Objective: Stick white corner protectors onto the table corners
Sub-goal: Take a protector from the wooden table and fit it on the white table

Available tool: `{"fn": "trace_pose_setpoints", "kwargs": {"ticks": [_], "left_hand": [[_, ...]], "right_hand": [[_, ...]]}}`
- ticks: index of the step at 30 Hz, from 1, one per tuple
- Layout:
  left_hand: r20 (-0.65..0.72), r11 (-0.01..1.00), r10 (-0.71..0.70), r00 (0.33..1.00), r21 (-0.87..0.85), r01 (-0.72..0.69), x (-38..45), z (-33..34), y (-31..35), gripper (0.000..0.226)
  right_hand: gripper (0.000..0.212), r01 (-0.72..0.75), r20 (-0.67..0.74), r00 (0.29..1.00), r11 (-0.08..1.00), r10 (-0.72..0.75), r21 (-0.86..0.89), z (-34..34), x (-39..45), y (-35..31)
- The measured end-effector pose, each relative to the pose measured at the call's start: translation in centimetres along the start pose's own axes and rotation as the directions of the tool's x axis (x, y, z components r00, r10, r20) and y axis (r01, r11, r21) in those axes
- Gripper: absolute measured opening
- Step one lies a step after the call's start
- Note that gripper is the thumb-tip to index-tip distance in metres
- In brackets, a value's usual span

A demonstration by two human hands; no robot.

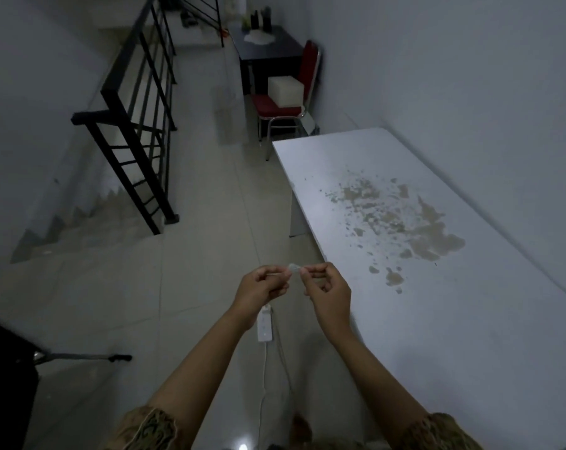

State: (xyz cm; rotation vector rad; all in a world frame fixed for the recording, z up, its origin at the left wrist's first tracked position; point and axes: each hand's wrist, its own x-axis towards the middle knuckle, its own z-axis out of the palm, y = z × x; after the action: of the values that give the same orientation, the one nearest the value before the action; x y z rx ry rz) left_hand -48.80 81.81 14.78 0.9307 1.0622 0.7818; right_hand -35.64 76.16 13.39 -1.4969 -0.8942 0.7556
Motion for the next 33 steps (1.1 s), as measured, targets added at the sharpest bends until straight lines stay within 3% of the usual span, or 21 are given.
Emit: {"fn": "trace_pose_setpoints", "kwargs": {"ticks": [13,25,33], "left_hand": [[-0.043,0.999,-0.012,0.999,-0.047,0.01,20.2,-4.9,7.8,0.013],[0.114,0.998,-0.046,0.992,0.057,0.04,43.7,-13.0,18.3,0.02],[0.209,0.983,-0.118,0.971,0.164,0.084,57.2,-13.4,22.8,0.024]], "right_hand": [[0.016,-0.002,0.088,0.996,0.998,0.007,-0.056,10.1,19.7,0.4],[0.006,0.034,-0.067,0.997,0.992,-0.043,-0.124,24.1,39.9,0.1],[0.013,-0.035,-0.147,0.989,0.991,0.015,-0.133,28.2,52.1,1.7]]}}
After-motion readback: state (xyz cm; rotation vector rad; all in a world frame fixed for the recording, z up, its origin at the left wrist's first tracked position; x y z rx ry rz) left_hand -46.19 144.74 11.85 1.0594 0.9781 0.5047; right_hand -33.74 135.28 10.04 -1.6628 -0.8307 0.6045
